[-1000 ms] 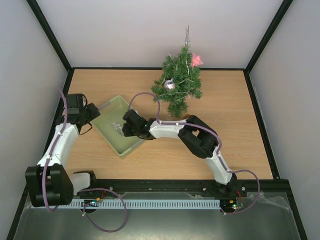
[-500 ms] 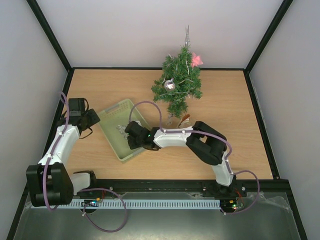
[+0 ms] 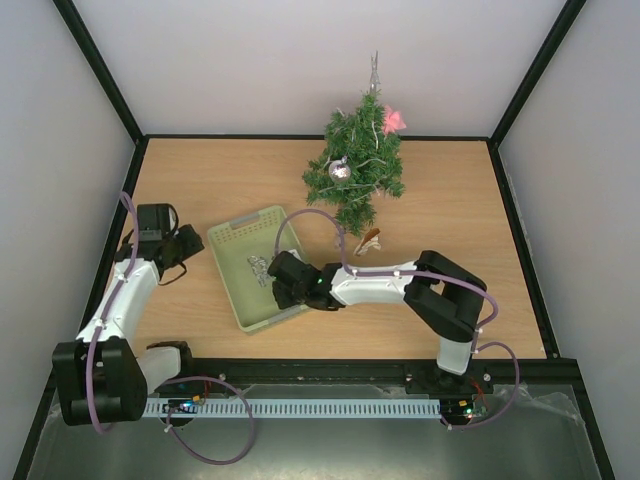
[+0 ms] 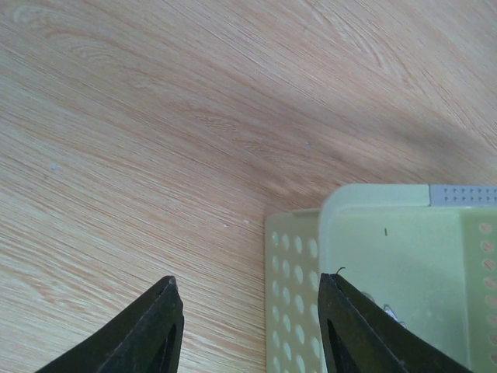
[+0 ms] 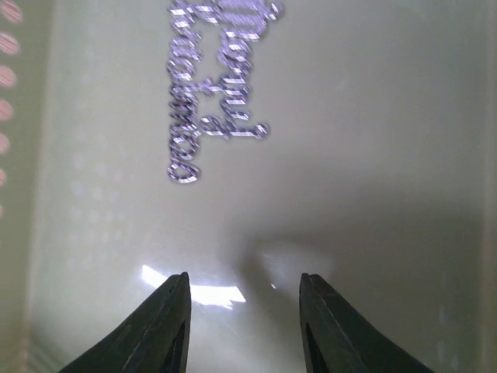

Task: Decorate the small christmas tree
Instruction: Move the storage box to the center of the board.

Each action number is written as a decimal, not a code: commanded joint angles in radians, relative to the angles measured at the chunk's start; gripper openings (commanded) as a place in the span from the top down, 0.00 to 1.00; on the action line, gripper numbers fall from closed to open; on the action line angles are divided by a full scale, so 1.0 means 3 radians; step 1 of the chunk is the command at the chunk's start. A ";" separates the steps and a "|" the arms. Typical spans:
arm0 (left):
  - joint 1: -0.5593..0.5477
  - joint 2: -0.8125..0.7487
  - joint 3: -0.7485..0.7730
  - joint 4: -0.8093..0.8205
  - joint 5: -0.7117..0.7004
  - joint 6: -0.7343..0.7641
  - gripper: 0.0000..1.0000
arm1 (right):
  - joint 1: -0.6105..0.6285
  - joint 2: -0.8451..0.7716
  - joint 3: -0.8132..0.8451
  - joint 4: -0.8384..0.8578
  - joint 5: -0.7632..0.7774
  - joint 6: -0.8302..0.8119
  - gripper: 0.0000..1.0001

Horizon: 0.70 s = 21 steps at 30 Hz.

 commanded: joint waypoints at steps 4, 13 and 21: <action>-0.0002 0.0007 -0.0060 0.0058 0.0266 0.0096 0.54 | 0.0024 0.0094 0.0450 -0.0050 0.0118 -0.0039 0.62; 0.0001 -0.0066 -0.0078 0.0111 0.0212 0.0009 0.55 | 0.0022 0.0690 0.1123 -0.0257 0.0378 -0.0145 0.61; 0.0001 -0.0080 -0.0131 0.0405 0.0396 -0.0133 0.55 | -0.0014 0.1131 0.1443 -0.0370 0.0494 -0.0235 0.64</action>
